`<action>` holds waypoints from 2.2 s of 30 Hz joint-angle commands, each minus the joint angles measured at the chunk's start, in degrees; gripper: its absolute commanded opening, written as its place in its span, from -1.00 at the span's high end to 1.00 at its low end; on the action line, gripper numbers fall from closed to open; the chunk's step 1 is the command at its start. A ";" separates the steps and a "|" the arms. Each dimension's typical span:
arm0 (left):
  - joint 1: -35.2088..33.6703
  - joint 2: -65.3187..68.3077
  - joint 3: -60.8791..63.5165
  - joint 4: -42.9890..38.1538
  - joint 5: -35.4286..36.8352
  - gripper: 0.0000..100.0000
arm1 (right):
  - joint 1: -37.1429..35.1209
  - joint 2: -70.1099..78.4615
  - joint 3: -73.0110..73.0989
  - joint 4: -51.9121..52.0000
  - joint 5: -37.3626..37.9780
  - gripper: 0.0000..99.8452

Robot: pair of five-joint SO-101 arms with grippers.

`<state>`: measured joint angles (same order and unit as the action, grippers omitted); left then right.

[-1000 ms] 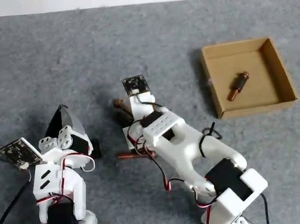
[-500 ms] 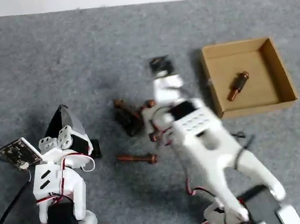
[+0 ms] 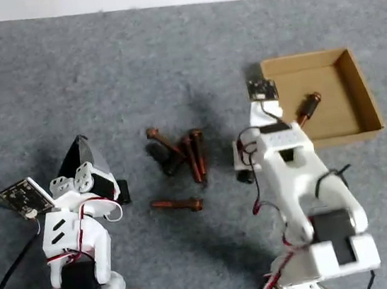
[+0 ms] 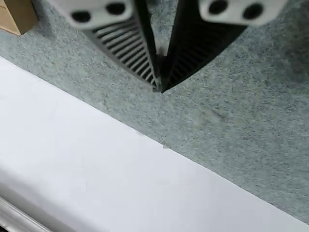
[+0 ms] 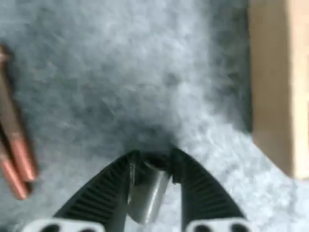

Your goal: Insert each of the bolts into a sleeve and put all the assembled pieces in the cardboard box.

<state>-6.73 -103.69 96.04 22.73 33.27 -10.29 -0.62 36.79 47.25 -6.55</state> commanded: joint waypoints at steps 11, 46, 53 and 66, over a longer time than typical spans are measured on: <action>-0.31 -0.57 1.19 -0.35 0.09 0.99 | -1.80 4.79 -11.12 12.79 0.09 0.67; 1.36 -0.57 1.19 -0.35 -0.18 0.98 | -3.56 8.57 -10.86 8.92 -10.37 0.68; 1.36 -0.57 1.19 -0.35 -0.18 0.98 | -3.65 8.57 -10.77 8.92 -10.37 1.00; 1.36 -0.57 1.19 -0.35 -0.18 0.98 | -2.51 6.20 -10.95 8.92 -9.93 0.99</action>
<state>-6.02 -103.69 96.04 22.73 33.27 -13.01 7.82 27.03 57.10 -16.48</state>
